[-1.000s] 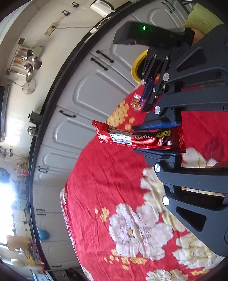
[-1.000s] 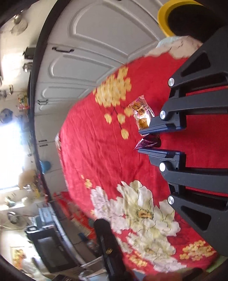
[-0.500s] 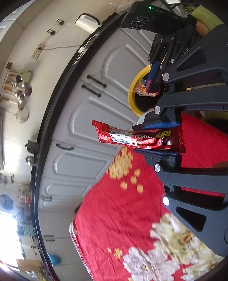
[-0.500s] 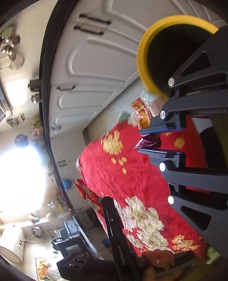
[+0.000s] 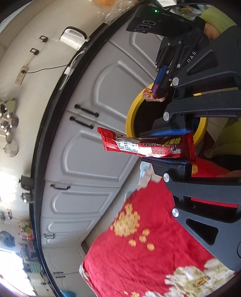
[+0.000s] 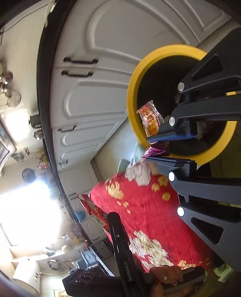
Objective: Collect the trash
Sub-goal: 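Carry the red wrapper and clear wrapper over the yellow-rimmed bin, then open both tools to drop the wrappers into the bin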
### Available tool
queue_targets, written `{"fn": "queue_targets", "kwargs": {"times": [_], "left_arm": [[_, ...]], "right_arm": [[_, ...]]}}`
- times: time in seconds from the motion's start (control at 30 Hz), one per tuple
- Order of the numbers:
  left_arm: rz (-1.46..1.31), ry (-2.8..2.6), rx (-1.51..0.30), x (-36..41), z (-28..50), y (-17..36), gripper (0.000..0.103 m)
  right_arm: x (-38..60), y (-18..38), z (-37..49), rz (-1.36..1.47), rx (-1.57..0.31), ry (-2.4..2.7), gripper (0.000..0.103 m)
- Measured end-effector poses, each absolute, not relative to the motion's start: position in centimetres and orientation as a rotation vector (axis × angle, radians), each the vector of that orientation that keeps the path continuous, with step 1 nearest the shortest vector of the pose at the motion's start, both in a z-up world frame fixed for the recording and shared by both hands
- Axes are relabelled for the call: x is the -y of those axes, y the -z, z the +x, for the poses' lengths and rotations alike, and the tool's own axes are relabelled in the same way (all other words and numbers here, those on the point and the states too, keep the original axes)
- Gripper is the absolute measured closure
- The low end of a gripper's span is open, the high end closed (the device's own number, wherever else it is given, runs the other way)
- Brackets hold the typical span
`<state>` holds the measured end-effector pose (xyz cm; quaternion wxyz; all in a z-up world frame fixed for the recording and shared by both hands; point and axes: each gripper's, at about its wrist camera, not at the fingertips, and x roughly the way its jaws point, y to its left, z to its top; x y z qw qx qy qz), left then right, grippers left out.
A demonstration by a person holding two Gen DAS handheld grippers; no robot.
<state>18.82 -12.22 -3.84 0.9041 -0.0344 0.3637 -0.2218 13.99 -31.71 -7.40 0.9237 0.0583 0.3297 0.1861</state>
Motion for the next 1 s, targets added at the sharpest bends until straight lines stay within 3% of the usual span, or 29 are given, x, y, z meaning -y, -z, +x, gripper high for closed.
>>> {"fn": "queue_targets", "kwargs": {"times": [0.73, 0.93, 1.0], "left_arm": [[0.01, 0.539, -0.935, 20.0, 21.1, 10.3, 0.089], [0.018, 0.545, -0.963, 20.7, 21.3, 11.4, 0.089], [0.016, 0.544, -0.968, 20.6, 21.4, 11.6, 0.081]], "right_arm": [[37.2, 14.2, 13.2, 0.214, -0.802, -0.295, 0.087], [37.5, 14.8, 13.1, 0.225, -0.818, -0.291, 0.083], [37.5, 14.8, 13.2, 0.229, -0.82, -0.287, 0.079]]}}
